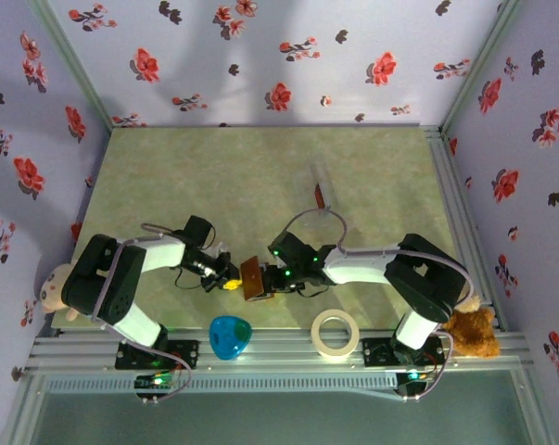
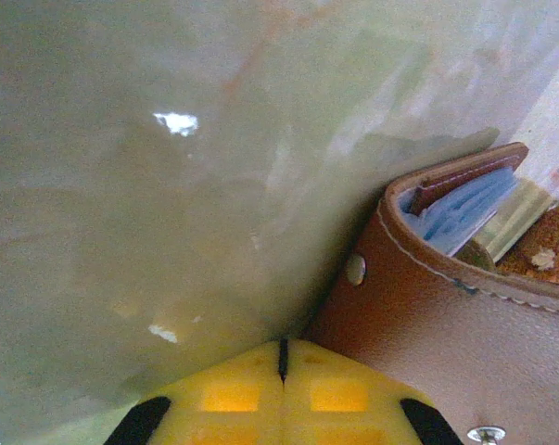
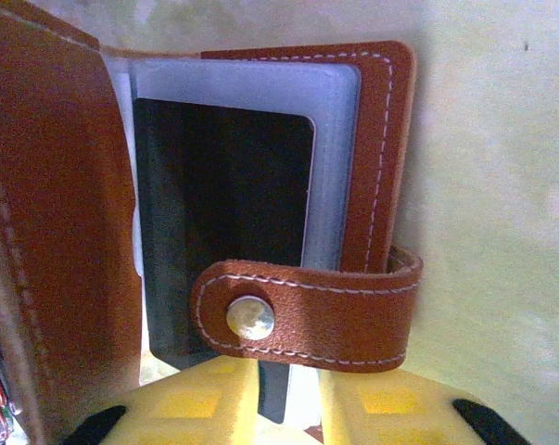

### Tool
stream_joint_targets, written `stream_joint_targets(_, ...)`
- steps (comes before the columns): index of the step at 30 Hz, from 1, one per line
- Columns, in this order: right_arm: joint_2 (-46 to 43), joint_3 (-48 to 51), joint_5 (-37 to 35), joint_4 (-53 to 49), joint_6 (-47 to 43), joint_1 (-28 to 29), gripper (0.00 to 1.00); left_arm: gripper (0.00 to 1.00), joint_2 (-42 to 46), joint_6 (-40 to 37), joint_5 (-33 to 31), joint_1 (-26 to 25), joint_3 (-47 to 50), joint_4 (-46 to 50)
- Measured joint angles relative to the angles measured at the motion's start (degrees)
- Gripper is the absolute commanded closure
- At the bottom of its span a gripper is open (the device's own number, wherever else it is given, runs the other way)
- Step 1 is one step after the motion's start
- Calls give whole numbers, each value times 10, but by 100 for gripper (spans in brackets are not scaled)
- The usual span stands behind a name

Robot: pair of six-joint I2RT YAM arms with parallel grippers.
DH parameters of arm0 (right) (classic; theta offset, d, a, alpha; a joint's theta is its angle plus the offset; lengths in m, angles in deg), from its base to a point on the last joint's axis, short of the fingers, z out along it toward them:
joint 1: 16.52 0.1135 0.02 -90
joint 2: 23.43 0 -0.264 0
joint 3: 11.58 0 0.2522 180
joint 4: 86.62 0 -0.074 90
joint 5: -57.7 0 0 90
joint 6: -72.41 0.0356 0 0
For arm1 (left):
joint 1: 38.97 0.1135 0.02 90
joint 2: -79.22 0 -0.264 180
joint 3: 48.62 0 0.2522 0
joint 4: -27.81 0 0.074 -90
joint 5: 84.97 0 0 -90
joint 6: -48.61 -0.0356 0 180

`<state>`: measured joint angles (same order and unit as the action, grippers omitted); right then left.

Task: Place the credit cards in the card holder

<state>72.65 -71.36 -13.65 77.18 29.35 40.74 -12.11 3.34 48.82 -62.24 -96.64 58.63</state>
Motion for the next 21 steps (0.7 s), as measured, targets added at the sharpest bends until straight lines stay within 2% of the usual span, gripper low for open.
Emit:
stream_joint_targets(5, 0, 0, 0, -1, 0, 0, 85, 100, -1, 0, 2, 0, 0, -2)
stream_joint_targets(7, 0, 0, 0, -1, 0, 0, 78, 100, -2, 0, 3, 0, 0, -2)
stream_joint_targets(10, 0, -4, 0, -5, -4, 0, 76, 100, -2, 0, 4, 0, 0, -3)
stream_joint_targets(16, 0, -6, 6, -5, -4, 0, 83, 100, -5, 0, 7, 0, -1, -4)
stream_joint_targets(21, 0, -6, 9, -5, -4, 0, 83, 100, -6, 0, 9, 0, -1, -5)
